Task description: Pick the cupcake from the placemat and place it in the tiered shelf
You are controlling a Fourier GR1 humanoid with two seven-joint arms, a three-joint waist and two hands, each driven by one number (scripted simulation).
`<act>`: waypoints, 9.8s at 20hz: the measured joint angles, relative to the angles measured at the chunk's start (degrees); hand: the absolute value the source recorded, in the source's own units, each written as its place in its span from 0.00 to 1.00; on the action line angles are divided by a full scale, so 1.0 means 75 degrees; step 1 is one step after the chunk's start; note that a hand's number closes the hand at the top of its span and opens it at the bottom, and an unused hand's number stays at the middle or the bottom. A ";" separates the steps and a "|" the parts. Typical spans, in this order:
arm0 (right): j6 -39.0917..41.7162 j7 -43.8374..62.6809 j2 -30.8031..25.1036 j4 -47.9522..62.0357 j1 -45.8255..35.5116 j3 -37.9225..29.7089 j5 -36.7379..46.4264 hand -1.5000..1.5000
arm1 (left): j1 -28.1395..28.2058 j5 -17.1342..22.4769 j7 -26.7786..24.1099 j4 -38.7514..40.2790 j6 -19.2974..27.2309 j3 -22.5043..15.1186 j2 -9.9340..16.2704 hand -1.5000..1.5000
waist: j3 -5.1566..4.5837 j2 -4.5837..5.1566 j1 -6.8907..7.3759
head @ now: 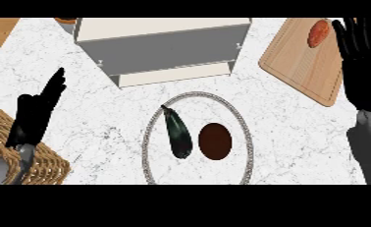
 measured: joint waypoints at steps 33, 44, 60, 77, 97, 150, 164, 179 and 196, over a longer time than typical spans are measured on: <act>-0.0652 0.6226 -0.2347 -0.2218 0.2585 0.3986 0.5763 0.00 | 0.0026 0.0867 -0.0687 -0.0723 -0.0738 -0.1026 0.0392 0.50 | 0.0043 -0.0210 0.0220; 0.1077 0.8968 -0.1388 -0.1967 0.0668 0.5181 0.7057 0.00 | -0.0146 0.0518 -0.0558 -0.0676 -0.0890 -0.1026 0.0089 0.50 | 0.0102 -0.0184 0.0466; 0.2052 0.9603 0.1000 0.0225 -0.0365 0.5466 0.8034 0.00 | 0.0227 0.0401 -0.0500 -0.0756 -0.0940 -0.0771 0.0023 0.50 | 0.0172 -0.0266 0.0182; 0.2843 0.9631 0.2354 0.1163 -0.0261 0.5032 0.9297 0.00 | 0.0556 0.0175 -0.0522 -0.0929 -0.0870 -0.0552 -0.0076 0.50 | 0.0202 -0.0329 -0.0027; 0.3310 0.8788 0.3086 0.1746 -0.0070 0.4495 1.0235 1.00 | 0.0599 -0.0111 -0.0455 -0.1004 -0.0962 -0.0441 -0.0284 0.50 | 0.0210 -0.0357 0.0036; 0.3934 0.7139 0.3011 0.1637 -0.5715 0.0117 1.2069 1.00 | 0.0422 -0.0466 -0.0242 -0.1275 -0.1266 -0.0386 -0.0604 0.50 | 0.0234 -0.0089 0.0412; 0.2456 0.6084 0.3241 0.4826 -0.6716 -0.1264 1.0785 0.00 | 0.0161 -0.0395 -0.0207 -0.1243 -0.1323 -0.0520 -0.0645 0.50 | 0.0242 0.0037 0.0662; -0.1586 0.4107 0.3335 0.5710 -0.7100 -0.3054 0.7833 0.00 | 0.0051 -0.0342 -0.0203 -0.1091 -0.1292 -0.0598 -0.0694 0.50 | 0.0246 -0.0026 0.0714; -0.2141 0.4307 0.2043 0.3735 -0.5206 -0.3573 0.7918 0.00 | 0.1135 -0.0202 -0.0364 -0.1318 -0.1075 -0.0031 -0.0522 0.50 | 0.0271 -0.0374 -0.0297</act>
